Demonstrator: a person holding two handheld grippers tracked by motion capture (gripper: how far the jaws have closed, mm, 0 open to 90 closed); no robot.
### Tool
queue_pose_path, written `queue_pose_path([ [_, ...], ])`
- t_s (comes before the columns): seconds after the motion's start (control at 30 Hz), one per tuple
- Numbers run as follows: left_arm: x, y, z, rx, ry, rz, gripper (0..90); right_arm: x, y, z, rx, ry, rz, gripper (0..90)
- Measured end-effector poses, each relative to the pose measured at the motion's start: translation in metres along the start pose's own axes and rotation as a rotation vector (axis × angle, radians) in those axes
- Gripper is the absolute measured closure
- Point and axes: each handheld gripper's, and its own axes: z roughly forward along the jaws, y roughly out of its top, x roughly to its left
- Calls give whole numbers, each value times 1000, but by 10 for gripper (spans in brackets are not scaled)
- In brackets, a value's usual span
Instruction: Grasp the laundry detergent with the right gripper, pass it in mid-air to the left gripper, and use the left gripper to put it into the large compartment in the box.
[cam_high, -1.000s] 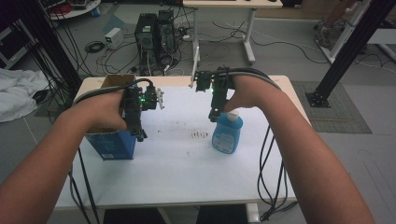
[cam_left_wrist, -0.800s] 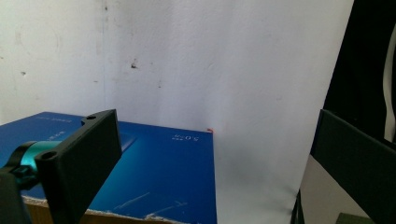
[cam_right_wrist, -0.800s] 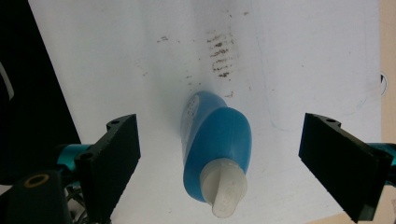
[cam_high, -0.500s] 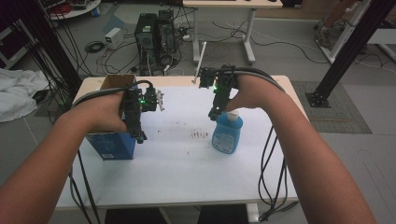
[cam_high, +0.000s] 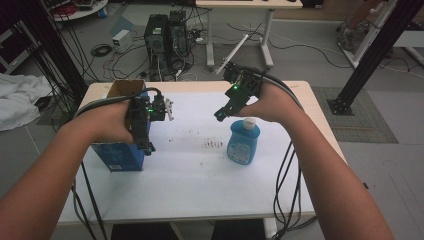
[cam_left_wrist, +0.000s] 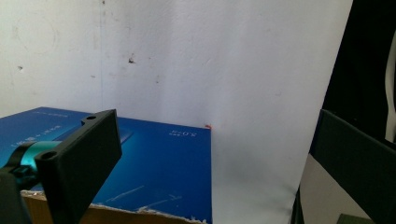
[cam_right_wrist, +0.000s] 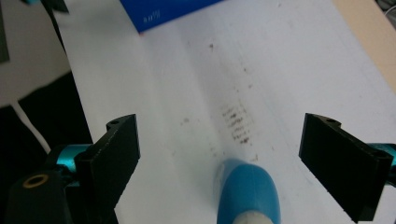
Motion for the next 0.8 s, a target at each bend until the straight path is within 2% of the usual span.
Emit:
queue_pose_path([
  [0.1, -2, 0, 1, -1, 3, 0, 17, -1, -1, -1, -56, -1, 28, 116],
  [0.23, -3, 0, 1, -3, 2, 1, 17, -3, -1, -2, -117, -40, 71, 116],
  [0.4, -4, -1, 1, -4, 2, 2, 17, -11, -6, -8, -258, -88, 149, 116],
  [0.43, -4, -1, 1, -4, 2, 2, 17, -11, -6, -8, -258, -88, 149, 116],
  [0.47, -5, -1, 1, -2, 0, 4, 17, -12, -8, -9, -280, -98, 154, 116],
  [0.63, -3, -3, 5, -1, -4, -6, 17, -20, -16, -12, -334, -161, 196, 116],
  [0.8, -2, -5, 6, 6, -3, -6, 17, -30, -26, -15, -355, -221, 263, 116],
])
